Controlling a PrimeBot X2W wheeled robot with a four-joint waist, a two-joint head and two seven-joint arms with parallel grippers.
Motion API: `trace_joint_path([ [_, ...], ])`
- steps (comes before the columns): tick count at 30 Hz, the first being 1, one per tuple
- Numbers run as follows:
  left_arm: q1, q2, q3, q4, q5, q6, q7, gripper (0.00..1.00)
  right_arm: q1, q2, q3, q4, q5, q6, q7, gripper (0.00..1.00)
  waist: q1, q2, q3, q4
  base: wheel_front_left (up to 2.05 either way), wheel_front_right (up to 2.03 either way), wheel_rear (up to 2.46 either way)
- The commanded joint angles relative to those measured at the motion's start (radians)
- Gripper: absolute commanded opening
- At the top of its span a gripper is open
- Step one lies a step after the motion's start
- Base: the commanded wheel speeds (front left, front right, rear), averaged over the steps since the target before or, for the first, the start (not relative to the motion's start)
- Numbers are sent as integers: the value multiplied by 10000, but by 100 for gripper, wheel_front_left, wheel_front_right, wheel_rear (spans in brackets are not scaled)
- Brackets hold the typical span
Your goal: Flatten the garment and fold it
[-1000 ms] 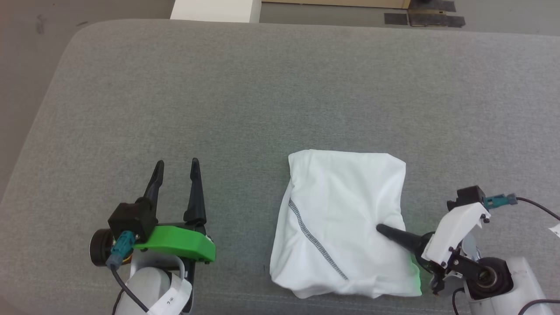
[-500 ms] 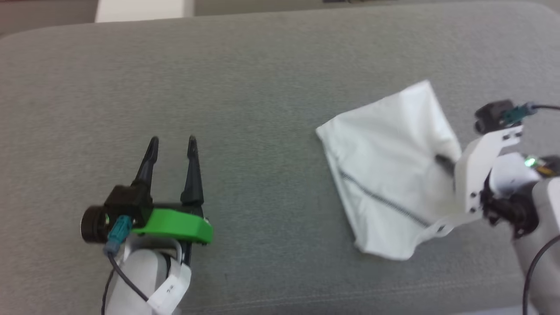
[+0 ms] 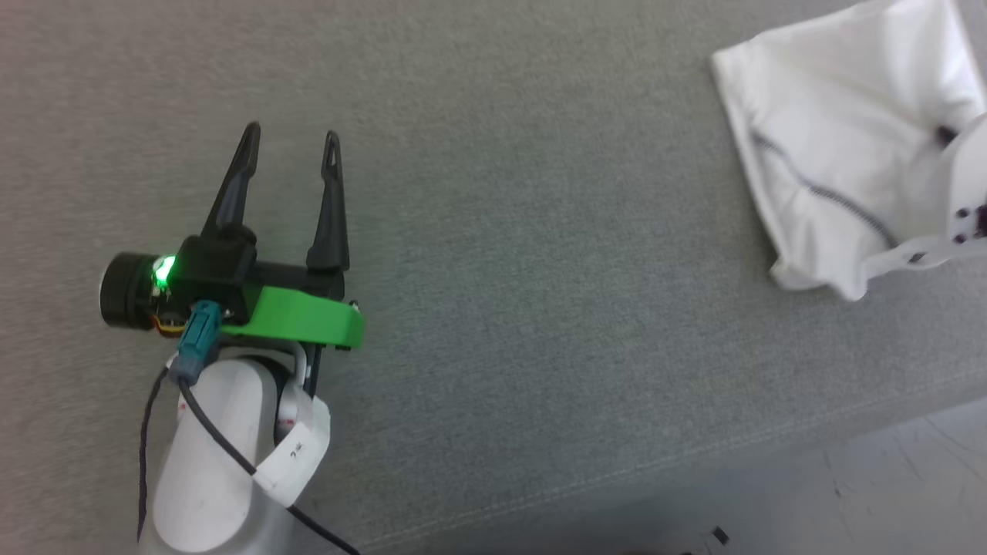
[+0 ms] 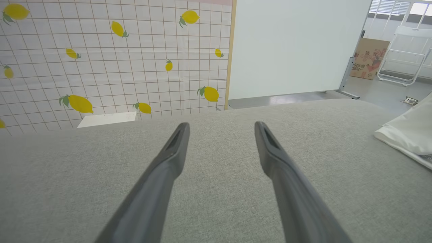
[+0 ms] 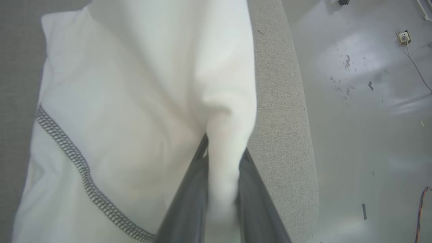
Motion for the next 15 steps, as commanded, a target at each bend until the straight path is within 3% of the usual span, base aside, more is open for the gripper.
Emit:
trace_joint_path([
  [1, -264, 118, -55, -122, 175, 16, 92, 100, -348, -157, -145, 298, -286, -17, -298, 0, -1, -1, 1118, -829, 0, 0, 0],
  [15, -564, 505, -128, -923, 410, 133, 724, 100, -2223, -253, -2172, 2623, -3288, -17, -2352, 0, -1, -1, 1942, -506, 0, 0, 0],
])
